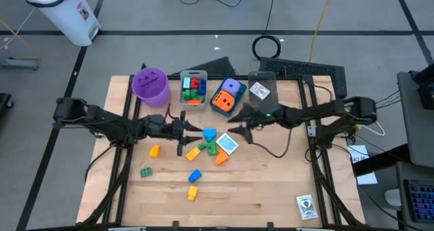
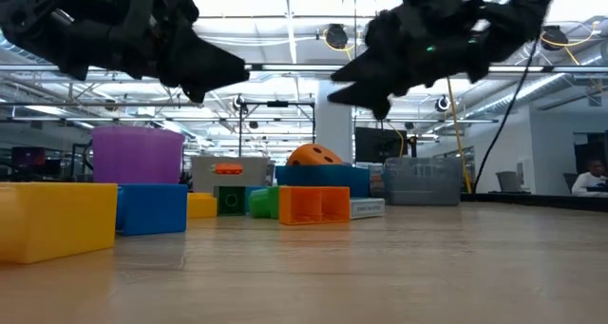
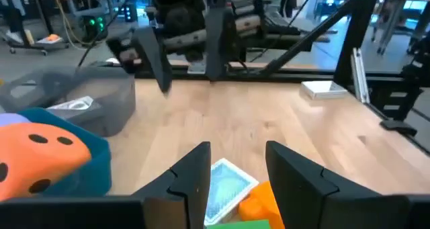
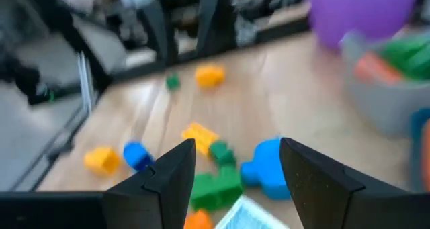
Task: Pick & Place Toys
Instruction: Put the blue game piece into the gray bin
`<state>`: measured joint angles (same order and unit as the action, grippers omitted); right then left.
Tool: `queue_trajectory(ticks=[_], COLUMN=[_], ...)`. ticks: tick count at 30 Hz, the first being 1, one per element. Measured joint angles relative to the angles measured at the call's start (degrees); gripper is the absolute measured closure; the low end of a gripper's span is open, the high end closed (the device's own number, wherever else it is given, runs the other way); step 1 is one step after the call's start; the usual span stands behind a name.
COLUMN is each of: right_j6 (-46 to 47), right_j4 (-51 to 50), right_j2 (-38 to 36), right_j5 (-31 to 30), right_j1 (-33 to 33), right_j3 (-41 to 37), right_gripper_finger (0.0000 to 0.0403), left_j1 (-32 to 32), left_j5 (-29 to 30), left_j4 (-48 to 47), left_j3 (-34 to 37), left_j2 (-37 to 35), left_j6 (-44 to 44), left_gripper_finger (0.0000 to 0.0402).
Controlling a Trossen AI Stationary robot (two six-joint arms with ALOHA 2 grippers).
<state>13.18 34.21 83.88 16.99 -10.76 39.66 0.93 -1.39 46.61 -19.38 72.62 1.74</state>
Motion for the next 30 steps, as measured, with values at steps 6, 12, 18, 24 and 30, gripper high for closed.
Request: queue_trajectory(ticks=[6,12,18,24,30], right_j6=[-7.19,-11.69,-15.7,-19.08,-19.97], right_j4=[-15.32,-23.33,-23.77,-23.57,-24.06], right_j2=[12.52,22.63,28.21,29.57,29.63], right_j5=[6.48,11.65,9.15,3.22,0.85], right_j1=[-1.04,-2.81,-3.18,-1.13,0.08], right_j3=[14.81,25.62,28.99,29.18,29.16], right_gripper_finger=[0.0195,0.0195,0.0195,0.0195,0.0195], left_j1=[-2.38,-3.17,-3.15,-3.15,-3.15], left_j5=[0.09,0.04,0.03,0.02,0.02], left_j4=[0.02,-3.88,-10.99,-14.59,-15.12], left_j3=[0.0,-0.02,-0.02,-0.02,-0.02], left_j2=[-0.3,-5.4,-11.4,-14.31,-14.58], left_j6=[-0.61,-0.13,0.58,1.38,1.33], left_gripper_finger=[0.0252,0.0252,0.0252,0.0252,0.0252])
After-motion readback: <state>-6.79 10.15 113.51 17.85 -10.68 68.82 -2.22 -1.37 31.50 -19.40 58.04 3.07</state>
